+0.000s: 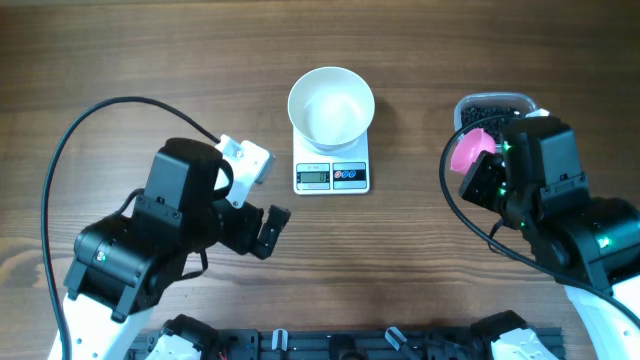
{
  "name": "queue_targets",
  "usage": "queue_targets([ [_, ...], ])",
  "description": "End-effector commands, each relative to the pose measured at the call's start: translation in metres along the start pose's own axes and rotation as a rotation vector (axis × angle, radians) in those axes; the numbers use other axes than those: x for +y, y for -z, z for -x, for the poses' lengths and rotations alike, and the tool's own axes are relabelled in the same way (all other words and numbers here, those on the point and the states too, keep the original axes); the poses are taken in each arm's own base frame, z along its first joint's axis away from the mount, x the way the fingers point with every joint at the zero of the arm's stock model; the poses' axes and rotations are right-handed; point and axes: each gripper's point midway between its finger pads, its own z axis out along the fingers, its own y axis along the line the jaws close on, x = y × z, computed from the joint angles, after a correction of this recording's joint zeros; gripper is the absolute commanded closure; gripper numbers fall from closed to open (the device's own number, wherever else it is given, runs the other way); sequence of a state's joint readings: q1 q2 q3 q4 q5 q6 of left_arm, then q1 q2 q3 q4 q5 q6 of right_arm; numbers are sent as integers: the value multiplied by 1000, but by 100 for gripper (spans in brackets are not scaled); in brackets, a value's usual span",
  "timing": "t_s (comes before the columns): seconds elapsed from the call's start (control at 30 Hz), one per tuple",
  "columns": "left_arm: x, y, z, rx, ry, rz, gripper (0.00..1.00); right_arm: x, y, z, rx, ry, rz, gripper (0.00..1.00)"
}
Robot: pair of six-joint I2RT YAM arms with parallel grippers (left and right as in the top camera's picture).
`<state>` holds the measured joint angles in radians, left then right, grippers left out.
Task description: Scoop item into bowl and weigh 150g on scale
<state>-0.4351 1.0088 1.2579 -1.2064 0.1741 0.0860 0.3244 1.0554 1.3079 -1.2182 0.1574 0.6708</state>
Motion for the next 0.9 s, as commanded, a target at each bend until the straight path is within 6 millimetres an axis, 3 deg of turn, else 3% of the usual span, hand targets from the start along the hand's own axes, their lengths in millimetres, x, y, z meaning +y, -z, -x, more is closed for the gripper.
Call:
queue_targets([
  [0.0,-1,3,5,-16,-15,-11,0,0,8,3,-15,8,12,96],
  [0.33,-1,3,4,-13,-12,-11,0,-1,8,1,-7,9,6,96],
  [0.53,-1,3,-1,5,-181,-12,0,-2,8,0,-1,10,1,96],
  [0.87,-1,3,-1,5,-190,-13,0,-4,8,-2,8,12,-5,96],
])
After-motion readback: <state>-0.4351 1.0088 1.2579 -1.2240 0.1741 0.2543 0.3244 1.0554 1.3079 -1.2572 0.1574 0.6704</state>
